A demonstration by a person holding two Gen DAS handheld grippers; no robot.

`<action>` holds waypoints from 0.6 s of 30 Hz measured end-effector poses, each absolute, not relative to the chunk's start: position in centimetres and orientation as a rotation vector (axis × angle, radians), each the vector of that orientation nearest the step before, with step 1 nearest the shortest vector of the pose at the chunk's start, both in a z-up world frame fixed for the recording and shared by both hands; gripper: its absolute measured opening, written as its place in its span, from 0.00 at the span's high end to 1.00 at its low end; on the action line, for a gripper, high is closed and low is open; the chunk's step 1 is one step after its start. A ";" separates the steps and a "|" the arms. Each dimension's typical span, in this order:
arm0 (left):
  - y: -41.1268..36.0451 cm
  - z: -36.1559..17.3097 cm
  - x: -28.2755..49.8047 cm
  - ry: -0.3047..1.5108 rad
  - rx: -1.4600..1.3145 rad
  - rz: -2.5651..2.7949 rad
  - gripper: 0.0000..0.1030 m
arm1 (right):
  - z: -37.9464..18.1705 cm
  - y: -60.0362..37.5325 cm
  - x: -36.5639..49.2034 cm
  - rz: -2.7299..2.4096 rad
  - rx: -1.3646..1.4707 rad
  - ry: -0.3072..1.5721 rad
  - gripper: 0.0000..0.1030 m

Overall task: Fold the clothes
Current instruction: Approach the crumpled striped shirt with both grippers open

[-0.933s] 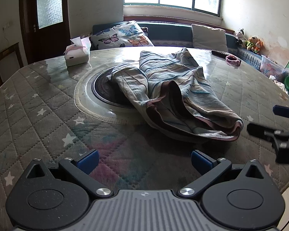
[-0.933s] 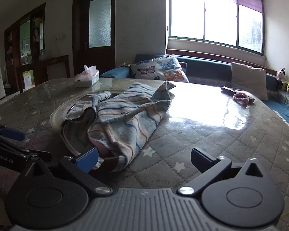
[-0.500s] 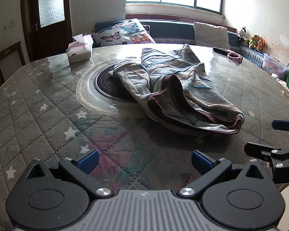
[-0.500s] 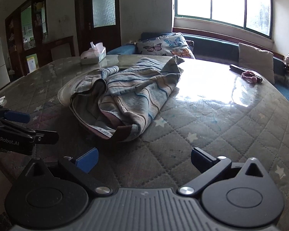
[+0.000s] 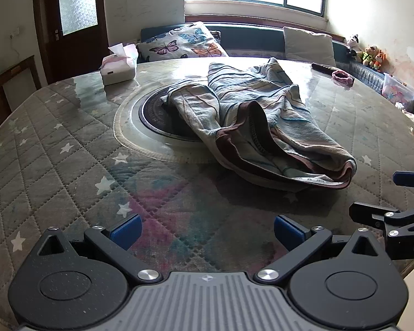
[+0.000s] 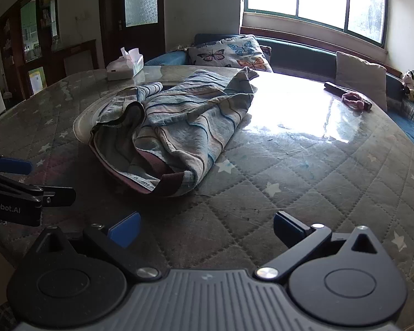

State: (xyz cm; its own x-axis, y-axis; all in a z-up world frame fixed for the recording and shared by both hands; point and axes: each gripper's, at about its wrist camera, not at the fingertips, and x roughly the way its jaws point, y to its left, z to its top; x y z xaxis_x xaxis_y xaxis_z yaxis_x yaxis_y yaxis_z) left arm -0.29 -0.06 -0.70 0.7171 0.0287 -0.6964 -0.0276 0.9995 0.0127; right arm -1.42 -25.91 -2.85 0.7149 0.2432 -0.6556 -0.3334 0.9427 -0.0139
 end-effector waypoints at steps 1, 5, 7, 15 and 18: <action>0.0 -0.7 -0.3 0.772 0.001 0.032 0.00 | -2.7 -26.0 -1.3 0.323 -0.137 0.713 0.00; -0.1 -0.7 -0.2 0.772 0.001 0.035 0.00 | -2.4 -25.8 -1.2 0.313 -0.138 0.736 0.00; -0.1 -0.7 -0.2 0.774 0.000 0.037 0.00 | -2.5 -25.7 -0.9 0.305 -0.140 0.746 0.00; -0.3 -0.6 -0.2 0.776 -0.002 0.038 0.00 | -2.6 -25.5 -1.1 0.272 -0.125 0.764 0.00; -0.2 -0.7 -0.2 0.777 -0.003 0.039 0.00 | -2.8 -25.3 -1.3 0.274 -0.133 0.769 0.00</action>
